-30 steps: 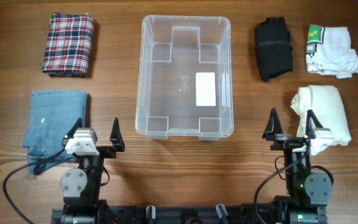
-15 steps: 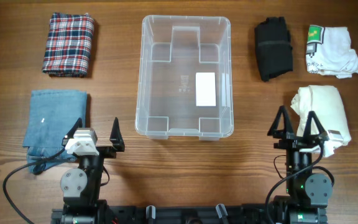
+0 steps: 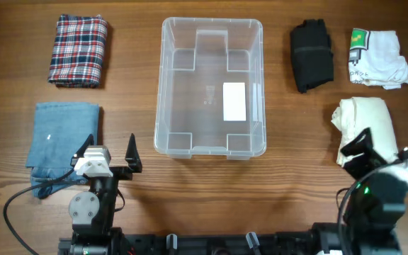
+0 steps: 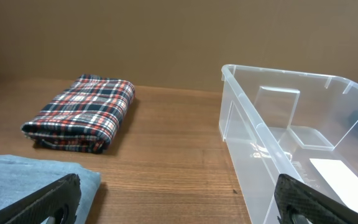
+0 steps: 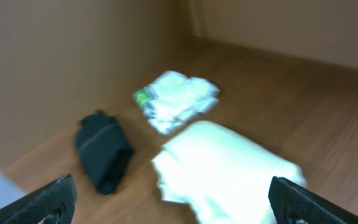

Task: Pack container
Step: 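Open the right gripper and reach down onto the cream folded garment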

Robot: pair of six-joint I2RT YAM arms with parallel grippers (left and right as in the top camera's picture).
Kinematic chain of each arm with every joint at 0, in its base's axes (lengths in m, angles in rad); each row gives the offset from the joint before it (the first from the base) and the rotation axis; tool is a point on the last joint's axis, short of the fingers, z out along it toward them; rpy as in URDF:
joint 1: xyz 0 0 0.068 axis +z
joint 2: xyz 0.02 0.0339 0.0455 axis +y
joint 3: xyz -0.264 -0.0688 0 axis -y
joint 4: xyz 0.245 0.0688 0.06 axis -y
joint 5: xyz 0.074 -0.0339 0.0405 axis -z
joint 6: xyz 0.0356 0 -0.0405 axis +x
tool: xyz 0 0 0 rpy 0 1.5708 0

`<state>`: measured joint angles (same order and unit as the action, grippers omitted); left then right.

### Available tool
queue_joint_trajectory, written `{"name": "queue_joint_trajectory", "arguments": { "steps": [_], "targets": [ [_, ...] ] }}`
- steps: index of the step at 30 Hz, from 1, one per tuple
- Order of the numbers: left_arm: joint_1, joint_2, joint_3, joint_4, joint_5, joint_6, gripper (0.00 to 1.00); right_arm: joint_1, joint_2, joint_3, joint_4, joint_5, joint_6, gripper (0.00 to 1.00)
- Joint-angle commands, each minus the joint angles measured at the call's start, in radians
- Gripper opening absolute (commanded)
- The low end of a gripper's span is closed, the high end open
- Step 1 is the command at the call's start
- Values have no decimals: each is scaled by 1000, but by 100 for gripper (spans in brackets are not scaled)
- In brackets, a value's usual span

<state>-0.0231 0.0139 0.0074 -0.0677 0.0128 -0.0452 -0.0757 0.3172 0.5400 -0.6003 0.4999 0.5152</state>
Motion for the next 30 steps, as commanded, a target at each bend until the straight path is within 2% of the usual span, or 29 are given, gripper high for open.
{"name": "queue_joint_trajectory", "arguments": {
  "steps": [1, 6, 16, 20, 30],
  "targets": [
    [6, -7, -2, -6, -6, 15, 100, -53, 150, 79, -26, 14, 132, 100],
    [6, -7, -2, -6, -6, 15, 100, -164, 293, 122, 8, -163, 95, 100],
    [6, -7, -2, -6, -6, 15, 100, -523, 596, 439, -97, -735, -343, 100],
    [6, -7, -2, -6, -6, 15, 100, -639, 700, 447, -105, -896, -412, 100],
    [6, -7, -2, -6, -6, 15, 100, -865, 993, 447, -66, -1075, -436, 100]
  ]
}}
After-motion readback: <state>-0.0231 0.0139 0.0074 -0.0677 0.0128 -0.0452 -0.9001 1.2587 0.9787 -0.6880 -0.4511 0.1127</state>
